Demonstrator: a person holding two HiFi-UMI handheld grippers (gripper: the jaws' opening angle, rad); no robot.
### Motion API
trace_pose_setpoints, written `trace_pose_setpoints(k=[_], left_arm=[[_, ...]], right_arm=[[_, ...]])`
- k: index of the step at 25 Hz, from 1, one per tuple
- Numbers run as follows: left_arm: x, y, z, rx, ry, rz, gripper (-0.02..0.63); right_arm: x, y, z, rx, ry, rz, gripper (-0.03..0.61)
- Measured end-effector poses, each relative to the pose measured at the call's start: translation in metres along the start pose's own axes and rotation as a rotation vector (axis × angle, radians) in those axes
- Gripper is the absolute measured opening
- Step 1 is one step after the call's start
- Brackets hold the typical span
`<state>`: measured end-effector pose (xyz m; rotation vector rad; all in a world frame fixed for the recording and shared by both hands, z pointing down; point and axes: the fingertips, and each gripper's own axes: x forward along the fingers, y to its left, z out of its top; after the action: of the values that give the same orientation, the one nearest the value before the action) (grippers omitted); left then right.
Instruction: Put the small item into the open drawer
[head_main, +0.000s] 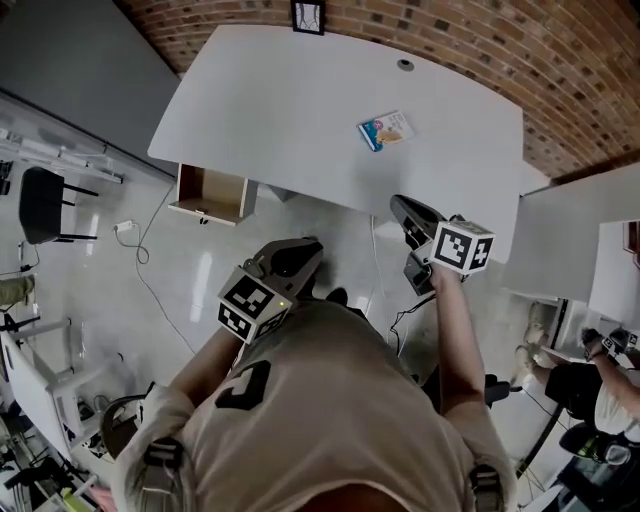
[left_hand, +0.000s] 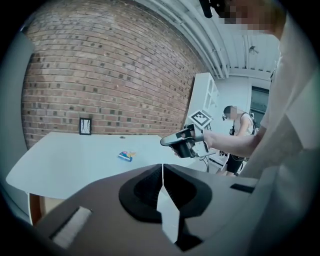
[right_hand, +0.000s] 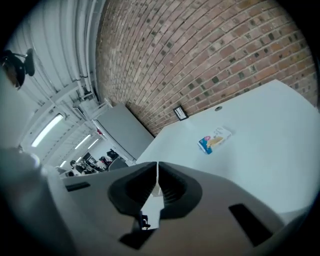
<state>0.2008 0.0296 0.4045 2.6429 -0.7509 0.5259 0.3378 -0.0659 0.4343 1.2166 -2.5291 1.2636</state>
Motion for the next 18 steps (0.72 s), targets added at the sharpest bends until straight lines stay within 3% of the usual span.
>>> trace_pose_setpoints(k=[5, 18], left_arm=[[0.010, 0.040, 0.009, -0.021, -0.013, -0.021, 0.009], [0.012, 0.143, 0.019, -0.113, -0.015, 0.005, 0.009]], right_arm=[[0.046, -0.038, 0.030, -0.058, 0.043, -0.139, 0.006], [0.151, -0.145, 0.059, -0.145, 0.198, -0.426, 0.008]])
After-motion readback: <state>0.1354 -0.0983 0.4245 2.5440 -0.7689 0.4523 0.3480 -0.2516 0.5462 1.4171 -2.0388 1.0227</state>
